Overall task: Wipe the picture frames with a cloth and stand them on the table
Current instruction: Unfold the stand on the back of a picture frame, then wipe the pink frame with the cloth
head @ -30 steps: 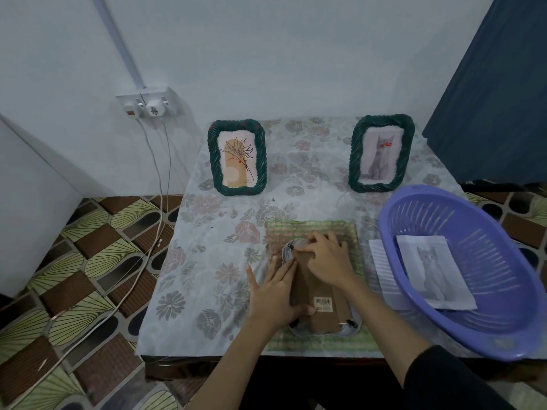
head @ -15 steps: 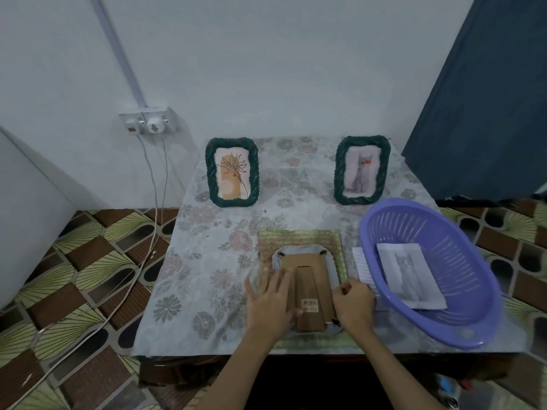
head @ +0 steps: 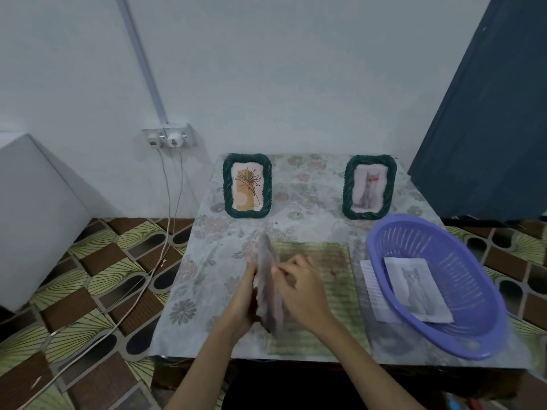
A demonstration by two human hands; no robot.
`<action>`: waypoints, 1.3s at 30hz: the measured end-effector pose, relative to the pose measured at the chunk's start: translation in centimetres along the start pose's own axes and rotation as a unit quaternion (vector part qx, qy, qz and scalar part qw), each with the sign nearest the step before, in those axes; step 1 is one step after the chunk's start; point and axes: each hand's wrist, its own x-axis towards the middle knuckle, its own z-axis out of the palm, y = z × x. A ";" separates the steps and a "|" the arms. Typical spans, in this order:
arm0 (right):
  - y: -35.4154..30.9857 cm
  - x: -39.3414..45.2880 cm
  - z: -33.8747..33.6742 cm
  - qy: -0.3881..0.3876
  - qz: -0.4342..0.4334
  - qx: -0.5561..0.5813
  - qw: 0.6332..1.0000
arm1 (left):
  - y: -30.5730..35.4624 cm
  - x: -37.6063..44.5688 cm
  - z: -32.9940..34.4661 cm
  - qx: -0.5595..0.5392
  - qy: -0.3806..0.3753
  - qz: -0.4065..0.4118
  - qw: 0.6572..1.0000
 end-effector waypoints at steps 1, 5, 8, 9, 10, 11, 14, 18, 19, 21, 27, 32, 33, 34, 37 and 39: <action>0.4 0.1 0.1 -0.005 0.025 0.021 0.999 | 0.2 0.1 -0.9 -0.045 -0.008 -0.006 0.999; 5.5 -0.1 -0.7 -0.039 0.219 -0.056 0.973 | 0.4 -0.4 -2.7 -0.163 -0.021 -0.039 0.986; 9.2 -1.7 -2.3 -0.111 0.345 -0.203 0.910 | 0.0 -0.9 -3.4 -0.195 -0.032 -0.047 0.979; 10.1 -2.3 -2.5 -0.110 0.364 -0.216 0.899 | -0.1 -0.9 -3.6 -0.199 -0.030 -0.047 0.978; 10.8 -2.6 -2.6 -0.101 0.375 -0.214 0.897 | -0.2 -1.0 -3.7 -0.202 -0.029 -0.050 0.978; 11.1 -2.8 -2.6 -0.091 0.390 -0.192 0.896 | -0.3 -0.9 -3.9 -0.205 -0.025 -0.054 0.977; 10.7 -2.0 -2.7 -0.060 0.425 -0.042 0.902 | -0.3 -1.0 -4.4 -0.231 -0.022 -0.064 0.971; 8.4 0.6 -3.2 -0.033 0.348 0.068 0.935 | -0.1 -1.2 -5.4 -0.254 -0.020 -0.049 0.966; 7.3 1.2 -3.2 -0.034 0.302 0.092 0.948 | 0.1 -1.3 -5.7 -0.262 -0.020 -0.047 0.964; 4.8 2.3 -3.0 -0.085 0.212 0.121 0.966 | 0.4 -1.7 -6.4 -0.278 -0.021 -0.039 0.960; 4.1 2.6 1.5 -0.248 0.164 0.017 0.955 | 1.9 -3.8 -8.7 -0.300 0.002 0.003 0.954; 5.5 -0.9 5.1 -0.329 0.139 -0.177 0.917 | 2.6 -5.9 -10.0 -0.299 0.002 0.021 0.954; 5.3 -1.3 5.3 -0.300 0.154 -0.211 0.918 | 2.8 -6.3 -10.1 -0.301 -0.006 0.025 0.953; 5.3 -1.5 5.4 -0.272 0.174 -0.224 0.920 | 3.0 -6.8 -10.1 -0.303 -0.012 0.031 0.952; 4.8 -1.7 4.6 -0.240 0.183 -0.216 0.929 | 3.8 -7.9 -9.6 -0.300 -0.037 0.036 0.953; 4.0 -2.1 3.0 -0.210 0.178 -0.200 0.940 | 4.6 -8.7 -8.8 -0.297 -0.056 0.034 0.953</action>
